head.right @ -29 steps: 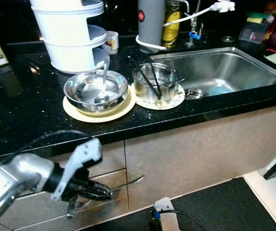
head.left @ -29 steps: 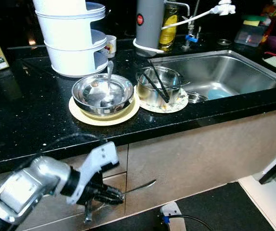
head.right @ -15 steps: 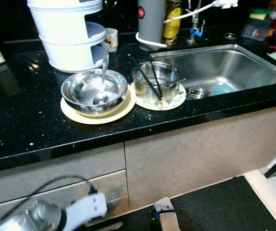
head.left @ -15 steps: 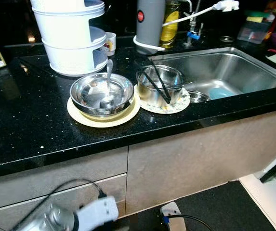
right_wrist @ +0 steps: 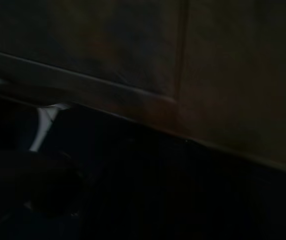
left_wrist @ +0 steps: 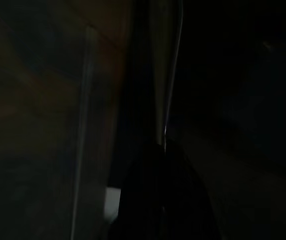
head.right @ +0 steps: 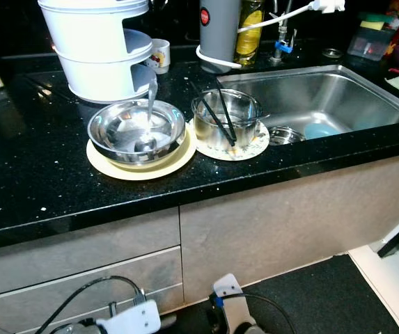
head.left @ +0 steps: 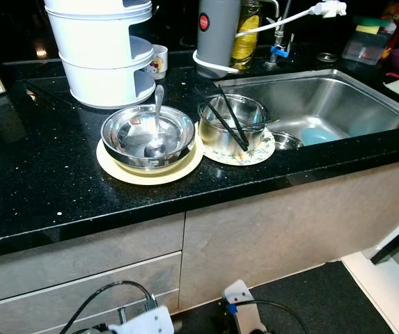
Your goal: Kitchen organization
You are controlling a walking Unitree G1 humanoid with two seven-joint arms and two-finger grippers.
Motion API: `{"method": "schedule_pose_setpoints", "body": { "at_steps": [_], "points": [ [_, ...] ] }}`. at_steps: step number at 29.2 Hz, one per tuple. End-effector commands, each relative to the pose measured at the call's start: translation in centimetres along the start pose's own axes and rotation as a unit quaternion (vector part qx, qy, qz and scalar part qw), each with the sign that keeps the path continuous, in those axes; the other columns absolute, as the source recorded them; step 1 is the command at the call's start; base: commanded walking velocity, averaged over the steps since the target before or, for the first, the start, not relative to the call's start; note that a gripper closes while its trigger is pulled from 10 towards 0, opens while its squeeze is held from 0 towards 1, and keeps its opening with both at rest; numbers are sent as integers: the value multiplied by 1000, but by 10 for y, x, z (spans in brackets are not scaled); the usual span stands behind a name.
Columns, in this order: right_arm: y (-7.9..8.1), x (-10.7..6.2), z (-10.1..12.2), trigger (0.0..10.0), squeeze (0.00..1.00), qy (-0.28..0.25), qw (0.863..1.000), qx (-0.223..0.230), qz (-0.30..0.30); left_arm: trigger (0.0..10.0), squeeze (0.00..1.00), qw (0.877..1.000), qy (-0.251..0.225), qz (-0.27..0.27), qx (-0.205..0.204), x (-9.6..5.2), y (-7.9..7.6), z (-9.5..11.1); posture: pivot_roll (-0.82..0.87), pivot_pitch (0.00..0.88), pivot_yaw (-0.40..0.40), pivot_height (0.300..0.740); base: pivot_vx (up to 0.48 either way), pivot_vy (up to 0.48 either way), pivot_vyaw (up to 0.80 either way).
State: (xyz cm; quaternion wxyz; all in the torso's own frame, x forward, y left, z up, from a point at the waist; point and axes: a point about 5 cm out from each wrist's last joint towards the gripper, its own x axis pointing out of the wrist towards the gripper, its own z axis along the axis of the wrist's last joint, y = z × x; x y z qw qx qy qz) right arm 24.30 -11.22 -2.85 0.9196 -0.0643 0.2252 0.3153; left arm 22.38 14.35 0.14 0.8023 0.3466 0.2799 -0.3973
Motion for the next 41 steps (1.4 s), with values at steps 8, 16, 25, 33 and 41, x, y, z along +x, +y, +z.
{"method": "schedule_pose_setpoints", "body": {
  "at_steps": [8, 16, 25, 33, 41],
  "points": [
    [29, 9, 17, 10000, 1000, -5, 977, -103, 187, 0, 0, 998, -27, 27, 49, 13, 1, -1, -34, 175, -70, 740, 0, 0, 0],
    [28, 11, 23, 10000, 1000, -10, 971, -147, 189, 0, 0, 996, -39, 25, 75, 16, 6, -1, -34, 172, -75, 740, 0, 0, 0],
    [22, 13, 38, 10000, 0, -37, 935, -317, 151, 0, 0, 991, -73, 6, 112, 18, 6, 4, -42, 158, -69, 740, 0, 0, 0],
    [16, 13, 33, 10000, 0, -30, 960, -257, 108, 0, 0, 997, -70, 11, 28, 20, 6, -2, -38, 148, -71, 740, 0, 0, 0],
    [-14, -5, -16, 10000, 0, 80, 994, -34, -70, 1333, 0, 979, -13, 56, -197, 25, -8, -34, -31, 139, -73, 740, 0, 0, 0]
  ]
}}
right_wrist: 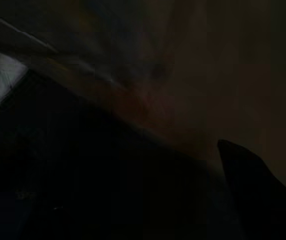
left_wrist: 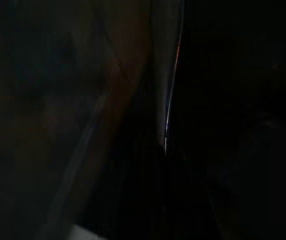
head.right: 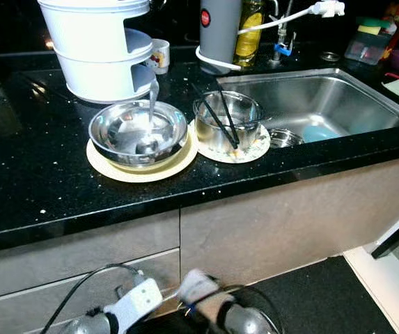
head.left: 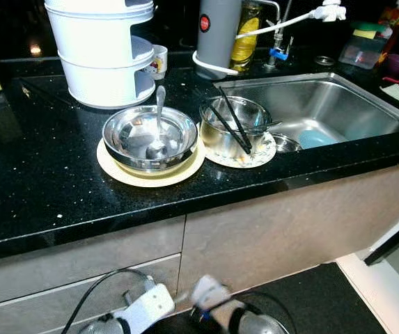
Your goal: Kitchen organization
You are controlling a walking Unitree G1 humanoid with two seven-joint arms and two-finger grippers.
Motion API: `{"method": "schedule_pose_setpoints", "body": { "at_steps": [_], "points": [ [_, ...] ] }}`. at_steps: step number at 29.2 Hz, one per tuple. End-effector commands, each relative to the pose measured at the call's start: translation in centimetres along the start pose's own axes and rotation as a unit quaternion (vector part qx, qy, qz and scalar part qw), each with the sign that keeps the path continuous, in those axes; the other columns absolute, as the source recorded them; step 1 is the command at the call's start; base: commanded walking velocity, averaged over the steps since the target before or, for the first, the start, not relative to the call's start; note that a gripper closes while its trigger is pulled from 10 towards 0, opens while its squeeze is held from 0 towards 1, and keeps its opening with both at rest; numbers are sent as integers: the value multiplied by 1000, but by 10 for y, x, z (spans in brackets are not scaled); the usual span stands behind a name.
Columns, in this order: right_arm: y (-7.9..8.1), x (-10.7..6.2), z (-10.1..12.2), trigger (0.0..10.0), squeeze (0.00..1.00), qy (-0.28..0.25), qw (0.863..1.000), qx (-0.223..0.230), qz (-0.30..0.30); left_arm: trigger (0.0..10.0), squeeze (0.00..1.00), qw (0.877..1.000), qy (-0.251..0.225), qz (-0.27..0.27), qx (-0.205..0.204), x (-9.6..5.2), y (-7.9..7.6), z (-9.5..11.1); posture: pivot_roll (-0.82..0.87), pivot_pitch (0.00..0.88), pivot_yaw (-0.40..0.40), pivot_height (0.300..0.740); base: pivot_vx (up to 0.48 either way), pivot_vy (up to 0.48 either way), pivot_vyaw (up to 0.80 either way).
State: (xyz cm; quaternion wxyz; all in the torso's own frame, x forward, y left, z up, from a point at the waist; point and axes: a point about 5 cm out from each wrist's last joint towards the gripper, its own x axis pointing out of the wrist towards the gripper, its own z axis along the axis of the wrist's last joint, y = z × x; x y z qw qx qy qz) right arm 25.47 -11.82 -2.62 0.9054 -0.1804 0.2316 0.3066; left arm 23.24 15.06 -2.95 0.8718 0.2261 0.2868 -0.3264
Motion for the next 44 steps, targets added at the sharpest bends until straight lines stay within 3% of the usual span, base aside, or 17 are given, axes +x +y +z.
{"method": "schedule_pose_setpoints", "body": {
  "at_steps": [1, 3, 4, 5, 9, 10, 12, 13, 16, 20, 22, 24, 29, 32, 44],
  "points": [
    [5, -13, -35, 10000, 0, 59, 989, 121, -61, 4784, 0, 991, 49, 38, -118, -2, -8, -26, -27, 138, -68, 740, 0, 0, 0],
    [5, -13, -35, 10000, 0, 59, 989, 121, -61, 4784, 0, 991, 49, 38, -118, -2, -8, -26, -27, 138, -68, 740, 0, 0, 0],
    [12, -22, -54, 10000, 0, 84, 976, 178, -96, 9725, 0, 979, 72, 60, -182, -4, -16, -41, -28, 133, -52, 740, 0, 0, 0],
    [14, -24, -58, 10000, 0, 88, 972, 190, -108, 10000, 0, 979, 67, 71, -177, -6, -17, -44, -27, 130, -49, 740, 0, 0, 0],
    [14, -28, -63, 10000, 0, 84, 956, 234, -157, 10000, 0, 980, 48, 120, -153, -10, -12, -48, -28, 125, -42, 740, 0, 0, 0],
    [12, -29, -63, 10000, 0, 76, 948, 255, -177, 10000, 0, 973, 50, 147, -173, -12, -10, -51, -34, 121, -36, 740, 0, 0, 0],
    [12, -29, -63, 10000, 0, 76, 948, 255, -177, 10000, 0, 973, 50, 147, -173, -12, -10, -51, -34, 121, -36, 740, 0, 0, 0],
    [11, -29, -63, 10000, 0, 75, 944, 265, -184, 10000, 0, 967, 51, 158, -195, -12, -10, -53, -35, 118, -35, 740, 0, 0, 0],
    [9, -29, -64, 10000, 0, 78, 939, 281, -185, 10000, 0, 963, 59, 138, -224, -11, -12, -56, -39, 102, -28, 740, 0, 0, 0],
    [10, -29, -65, 10000, 0, 86, 940, 278, -179, 10000, 0, 970, 72, 117, -201, -9, -13, -56, -40, 79, -30, 740, 0, 0, 0],
    [12, -28, -66, 10000, 0, 98, 943, 272, -167, 10000, 0, 979, 86, 94, -162, -8, -16, -57, -38, 52, -37, 740, 0, 0, 0],
    [14, -28, -67, 10000, 0, 102, 944, 269, -162, 10000, 0, 980, 93, 89, -152, -8, -17, -58, -38, 52, -37, 740, 0, 0, 0],
    [17, -28, -70, 10000, 0, 122, 947, 260, -144, 10000, 0, 968, 117, 122, -184, -7, -17, -63, -22, 13, -50, 740, 0, 0, 0],
    [21, -29, -72, 10000, 0, 132, 949, 256, -132, 10000, 0, 952, 135, 162, -224, -9, -12, -67, -16, 2, -57, 740, 0, 0, 0],
    [27, -28, -74, 10000, 0, 148, 950, 250, -115, 10000, 0, 945, 156, 182, -225, -12, -7, -72, -10, 0, -74, 740, 0, 0, 0]
  ]
}}
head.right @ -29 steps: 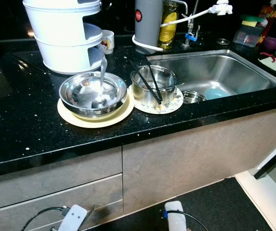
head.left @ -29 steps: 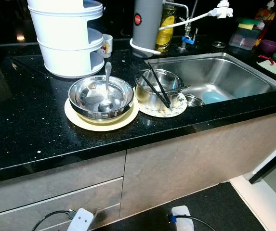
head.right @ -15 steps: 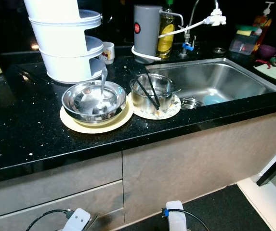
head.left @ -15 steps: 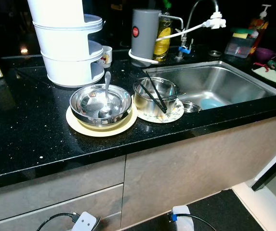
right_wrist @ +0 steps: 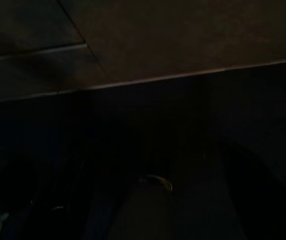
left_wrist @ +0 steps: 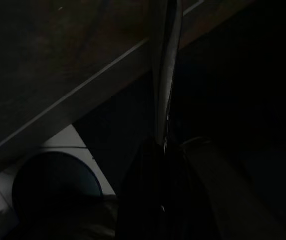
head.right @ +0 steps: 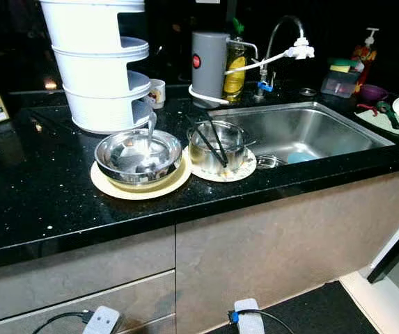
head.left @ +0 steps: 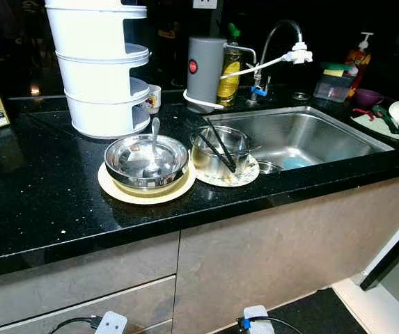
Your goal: Kitchen organization
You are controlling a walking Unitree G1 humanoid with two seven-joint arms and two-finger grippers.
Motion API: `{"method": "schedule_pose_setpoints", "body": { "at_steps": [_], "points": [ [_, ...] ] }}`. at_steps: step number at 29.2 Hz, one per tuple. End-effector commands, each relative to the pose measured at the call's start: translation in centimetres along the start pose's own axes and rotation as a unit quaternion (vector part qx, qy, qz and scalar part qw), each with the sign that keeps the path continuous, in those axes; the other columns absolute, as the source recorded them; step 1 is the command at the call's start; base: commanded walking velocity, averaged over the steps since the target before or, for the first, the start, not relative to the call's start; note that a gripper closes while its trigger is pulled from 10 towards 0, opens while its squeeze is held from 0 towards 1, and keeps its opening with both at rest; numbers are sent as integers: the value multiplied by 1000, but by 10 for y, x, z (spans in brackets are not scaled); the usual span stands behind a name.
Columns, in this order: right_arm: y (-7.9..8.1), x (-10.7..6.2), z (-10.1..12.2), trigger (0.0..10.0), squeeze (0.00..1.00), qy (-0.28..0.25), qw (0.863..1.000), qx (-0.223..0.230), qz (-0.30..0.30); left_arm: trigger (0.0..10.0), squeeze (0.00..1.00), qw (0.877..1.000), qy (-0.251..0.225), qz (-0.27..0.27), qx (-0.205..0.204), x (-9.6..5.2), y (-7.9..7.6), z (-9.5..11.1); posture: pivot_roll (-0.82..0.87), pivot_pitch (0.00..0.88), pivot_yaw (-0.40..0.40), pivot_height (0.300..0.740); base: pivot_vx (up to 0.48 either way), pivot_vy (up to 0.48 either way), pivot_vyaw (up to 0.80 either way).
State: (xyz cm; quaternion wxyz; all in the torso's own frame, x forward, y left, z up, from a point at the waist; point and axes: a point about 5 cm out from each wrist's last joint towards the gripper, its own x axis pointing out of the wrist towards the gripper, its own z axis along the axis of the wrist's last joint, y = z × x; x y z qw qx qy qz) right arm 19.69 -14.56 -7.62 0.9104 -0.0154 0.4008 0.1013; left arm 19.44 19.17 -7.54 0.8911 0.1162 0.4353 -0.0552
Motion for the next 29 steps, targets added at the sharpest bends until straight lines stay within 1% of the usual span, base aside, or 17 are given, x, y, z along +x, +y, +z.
{"method": "schedule_pose_setpoints", "body": {
  "at_steps": [1, 12, 15, 17, 22, 27, 29],
  "points": [
    [0, 0, -3, 10000, 0, 12, 1000, -2, 1, 10000, 0, 1000, 5, 9, 2, 0, 2, 0, -6, 0, -81, 740, 0, 0, 0],
    [4, 0, -7, 10000, 0, 20, 1000, -7, 4, 10000, 0, 1000, 17, 13, 7, 0, 3, -4, 6, 0, -85, 740, 0, 0, 0],
    [9, 0, -8, 10000, 0, 21, 1000, -6, 7, 10000, 0, 1000, 22, 14, 10, -1, 6, -7, 1, 0, -79, 740, 0, 0, 0],
    [13, 0, -9, 10000, 0, 21, 1000, 0, 9, 10000, 0, 999, 27, 12, 23, -2, 9, -10, 0, 0, -74, 740, 0, 0, 0],
    [15, 1, -8, 10000, 0, 17, 1000, 8, 9, 10000, 0, 999, 28, 14, 40, -3, 13, -13, 3, 0, -58, 740, 0, 0, 0],
    [18, 2, -4, 10000, 0, 8, 1000, 22, 10, 10000, 0, 998, 32, 14, 47, -4, 19, -16, 12, 0, -49, 740, 0, 0, 0],
    [19, 2, -2, 10000, 0, 4, 1000, 21, 12, 10000, 0, 999, 23, 14, 37, -5, 18, -16, 19, 0, -47, 740, 0, 0, 0]
  ]
}}
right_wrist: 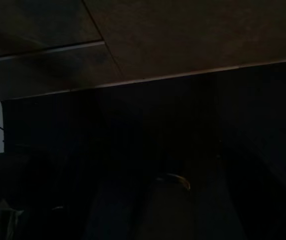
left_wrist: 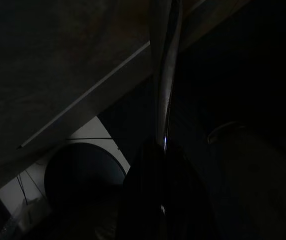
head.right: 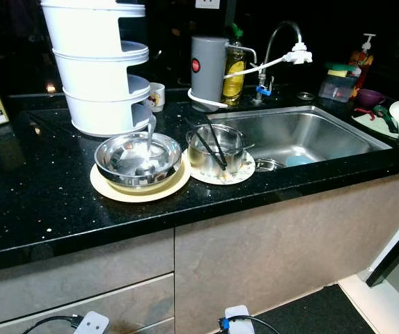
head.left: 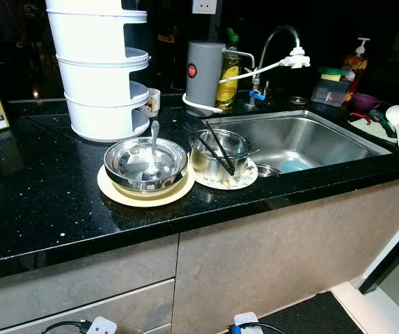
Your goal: Kitchen organization
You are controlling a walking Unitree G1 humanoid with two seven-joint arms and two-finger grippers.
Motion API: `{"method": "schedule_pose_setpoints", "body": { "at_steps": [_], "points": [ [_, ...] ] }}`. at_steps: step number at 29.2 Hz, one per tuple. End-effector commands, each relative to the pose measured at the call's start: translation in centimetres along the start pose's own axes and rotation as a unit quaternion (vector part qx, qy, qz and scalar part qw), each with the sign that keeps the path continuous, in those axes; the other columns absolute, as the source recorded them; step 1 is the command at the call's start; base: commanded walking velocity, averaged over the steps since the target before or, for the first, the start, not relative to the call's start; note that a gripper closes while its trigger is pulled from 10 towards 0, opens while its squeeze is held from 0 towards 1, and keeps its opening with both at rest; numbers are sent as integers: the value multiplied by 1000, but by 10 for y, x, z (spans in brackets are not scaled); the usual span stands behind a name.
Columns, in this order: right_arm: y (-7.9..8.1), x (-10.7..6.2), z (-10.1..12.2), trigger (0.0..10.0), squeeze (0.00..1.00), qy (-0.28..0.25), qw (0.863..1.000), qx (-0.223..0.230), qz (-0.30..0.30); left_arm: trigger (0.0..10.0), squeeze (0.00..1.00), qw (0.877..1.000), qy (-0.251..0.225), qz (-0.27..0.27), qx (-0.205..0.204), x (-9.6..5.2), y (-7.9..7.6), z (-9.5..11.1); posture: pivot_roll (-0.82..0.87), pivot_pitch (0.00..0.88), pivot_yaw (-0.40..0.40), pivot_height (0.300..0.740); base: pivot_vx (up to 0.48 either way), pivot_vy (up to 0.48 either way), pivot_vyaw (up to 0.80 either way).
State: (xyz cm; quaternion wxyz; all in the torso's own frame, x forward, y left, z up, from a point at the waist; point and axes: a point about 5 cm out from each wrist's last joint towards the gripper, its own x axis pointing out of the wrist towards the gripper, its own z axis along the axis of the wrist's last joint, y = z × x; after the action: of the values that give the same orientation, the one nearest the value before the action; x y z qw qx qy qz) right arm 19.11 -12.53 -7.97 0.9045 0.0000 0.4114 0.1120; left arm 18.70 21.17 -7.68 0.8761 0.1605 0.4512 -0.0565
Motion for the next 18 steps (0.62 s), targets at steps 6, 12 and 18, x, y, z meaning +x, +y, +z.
{"method": "schedule_pose_setpoints", "body": {
  "at_steps": [6, 12, 18],
  "points": [
    [-6, -1, 3, 10000, 0, -19, 1000, 13, -4, 10000, 0, 997, -24, 26, -66, -2, 0, -4, 37, 48, -52, 740, 0, 0, 0],
    [-16, -4, 8, 10000, 0, -46, 999, 4, -5, 10000, 0, 977, -82, 30, -193, -5, 1, 3, 53, 137, -80, 740, 0, 0, 0],
    [-12, -5, 7, 10000, 0, -60, 998, 23, -2, 10000, 0, 981, -109, 38, -157, -10, -4, 1, 46, 175, -114, 740, 0, 0, 0]
  ]
}}
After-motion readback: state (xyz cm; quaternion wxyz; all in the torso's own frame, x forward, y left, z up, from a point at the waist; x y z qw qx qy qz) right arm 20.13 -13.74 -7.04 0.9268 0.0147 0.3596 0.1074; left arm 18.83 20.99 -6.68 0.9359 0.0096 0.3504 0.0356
